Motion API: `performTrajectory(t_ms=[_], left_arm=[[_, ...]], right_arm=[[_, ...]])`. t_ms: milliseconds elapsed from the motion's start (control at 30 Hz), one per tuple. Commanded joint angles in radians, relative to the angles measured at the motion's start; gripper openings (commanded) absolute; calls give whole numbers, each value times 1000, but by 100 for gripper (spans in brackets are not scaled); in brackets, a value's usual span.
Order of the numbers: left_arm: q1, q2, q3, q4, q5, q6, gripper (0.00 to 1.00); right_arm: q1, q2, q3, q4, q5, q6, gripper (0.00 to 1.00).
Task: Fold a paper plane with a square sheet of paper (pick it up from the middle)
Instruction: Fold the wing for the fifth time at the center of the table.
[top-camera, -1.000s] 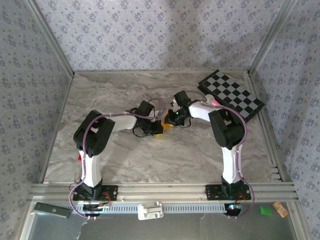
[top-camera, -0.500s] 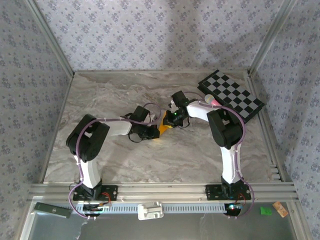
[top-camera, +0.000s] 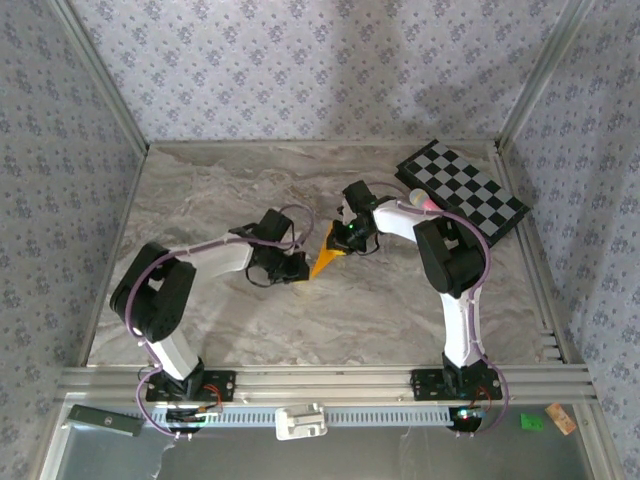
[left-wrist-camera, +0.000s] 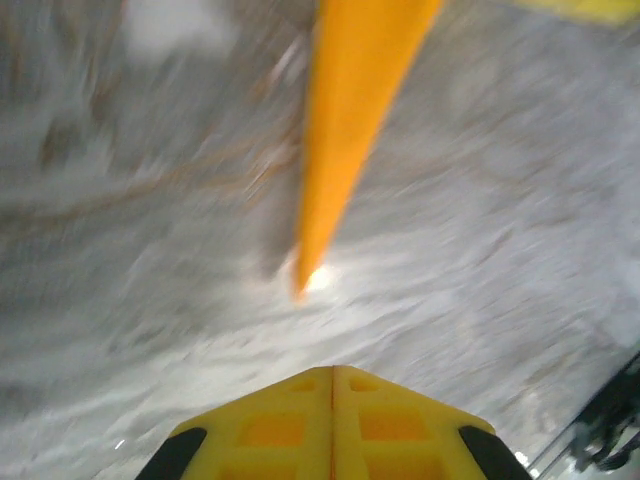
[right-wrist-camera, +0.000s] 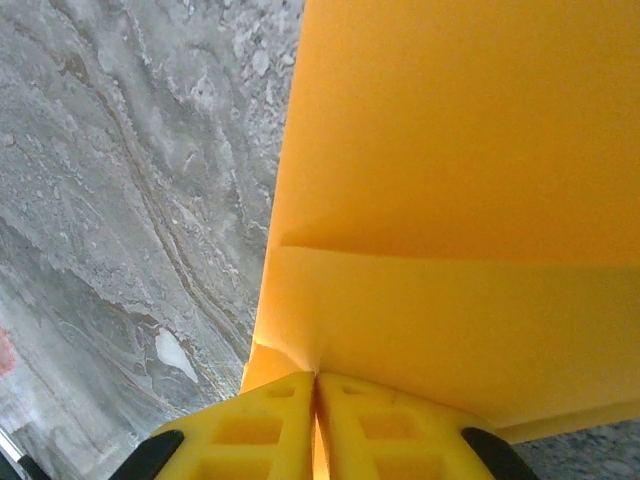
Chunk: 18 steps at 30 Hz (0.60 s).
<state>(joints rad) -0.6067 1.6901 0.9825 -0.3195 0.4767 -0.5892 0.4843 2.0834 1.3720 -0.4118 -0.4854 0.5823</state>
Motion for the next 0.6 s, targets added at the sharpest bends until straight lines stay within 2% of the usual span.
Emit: performTrajectory(t_ms=[0,167,567], left_arm=[[10,21,85,99,-18,-23,7],[6,132,135,175,-1,-73,4],[-5,249,167,185,62,-72,2]], right_arm=[[-14,67,-24,-95,137,-16,13],[-14,63,-27,-82,121,-11,13],[-12,53,-25,-61,93,-1,13]])
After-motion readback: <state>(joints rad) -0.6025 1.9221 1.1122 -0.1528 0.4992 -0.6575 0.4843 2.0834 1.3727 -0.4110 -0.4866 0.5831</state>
